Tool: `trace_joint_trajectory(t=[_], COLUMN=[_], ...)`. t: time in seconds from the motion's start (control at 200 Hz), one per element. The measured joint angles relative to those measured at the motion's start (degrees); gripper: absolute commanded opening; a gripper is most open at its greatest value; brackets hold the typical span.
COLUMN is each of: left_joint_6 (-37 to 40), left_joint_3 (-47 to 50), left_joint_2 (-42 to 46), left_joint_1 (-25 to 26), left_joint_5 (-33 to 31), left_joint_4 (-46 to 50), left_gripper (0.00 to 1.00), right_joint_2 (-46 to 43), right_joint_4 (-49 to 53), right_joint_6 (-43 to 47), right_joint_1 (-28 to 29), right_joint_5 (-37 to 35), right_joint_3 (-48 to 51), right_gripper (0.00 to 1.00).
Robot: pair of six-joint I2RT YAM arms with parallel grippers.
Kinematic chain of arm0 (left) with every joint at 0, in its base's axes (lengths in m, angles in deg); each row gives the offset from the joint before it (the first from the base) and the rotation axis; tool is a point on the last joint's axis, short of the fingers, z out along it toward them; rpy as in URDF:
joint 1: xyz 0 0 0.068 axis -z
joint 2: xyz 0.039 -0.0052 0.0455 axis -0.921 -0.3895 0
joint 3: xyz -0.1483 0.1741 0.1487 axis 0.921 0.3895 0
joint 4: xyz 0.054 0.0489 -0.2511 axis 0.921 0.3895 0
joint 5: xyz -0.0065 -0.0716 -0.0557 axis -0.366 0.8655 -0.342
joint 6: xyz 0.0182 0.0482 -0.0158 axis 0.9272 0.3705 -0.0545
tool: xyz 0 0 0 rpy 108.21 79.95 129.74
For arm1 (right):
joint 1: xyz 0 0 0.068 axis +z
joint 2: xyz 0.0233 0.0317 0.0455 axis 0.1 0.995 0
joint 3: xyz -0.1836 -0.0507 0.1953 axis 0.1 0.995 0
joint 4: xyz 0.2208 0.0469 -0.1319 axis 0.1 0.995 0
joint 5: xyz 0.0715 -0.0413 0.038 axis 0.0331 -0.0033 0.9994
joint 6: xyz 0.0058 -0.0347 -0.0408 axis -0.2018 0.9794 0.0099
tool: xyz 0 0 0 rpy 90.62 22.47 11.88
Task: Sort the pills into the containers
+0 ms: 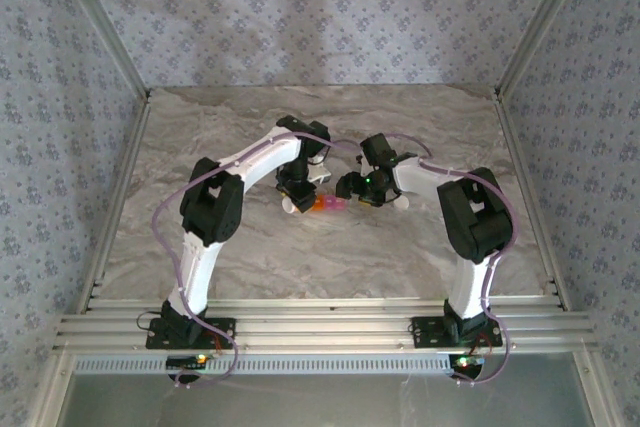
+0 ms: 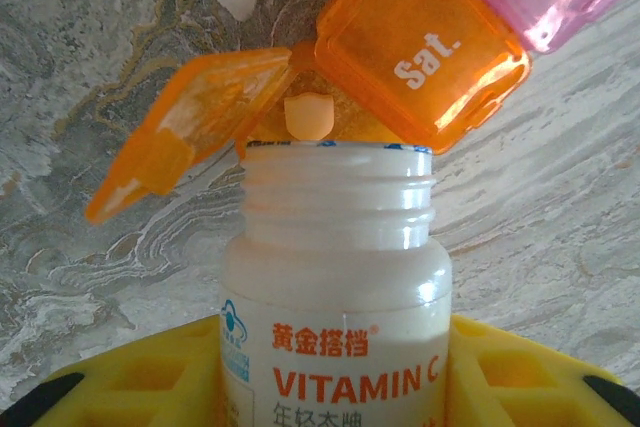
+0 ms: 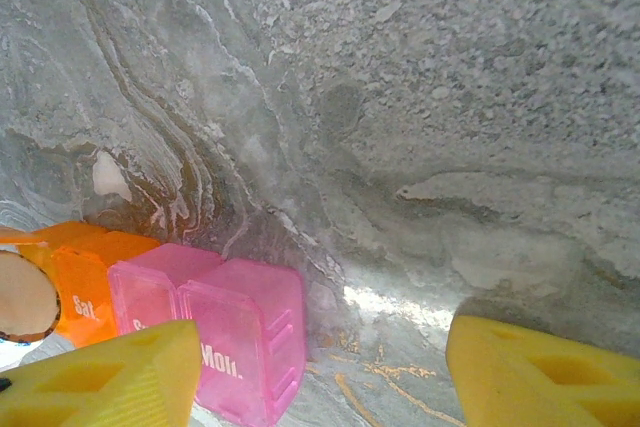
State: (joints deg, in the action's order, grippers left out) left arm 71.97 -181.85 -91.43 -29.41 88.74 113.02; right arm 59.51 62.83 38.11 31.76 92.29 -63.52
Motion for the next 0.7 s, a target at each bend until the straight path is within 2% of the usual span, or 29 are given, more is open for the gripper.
trace_joint_trajectory(t=[0.705], left_joint_6=[0.3], left_joint_3=[-1.3], left_joint_2=[-0.3], left_joint_1=[0.0], left_joint_5=[-0.3], left_joint_4=[1.3], left_gripper=[0.0], right_joint_2=[0.3], right_joint_4=[0.9], right_joint_6=[0.0], right_joint_1=[0.4], right_joint_5=[-0.9], right_joint_3=[-0.8], right_gripper=[0.68])
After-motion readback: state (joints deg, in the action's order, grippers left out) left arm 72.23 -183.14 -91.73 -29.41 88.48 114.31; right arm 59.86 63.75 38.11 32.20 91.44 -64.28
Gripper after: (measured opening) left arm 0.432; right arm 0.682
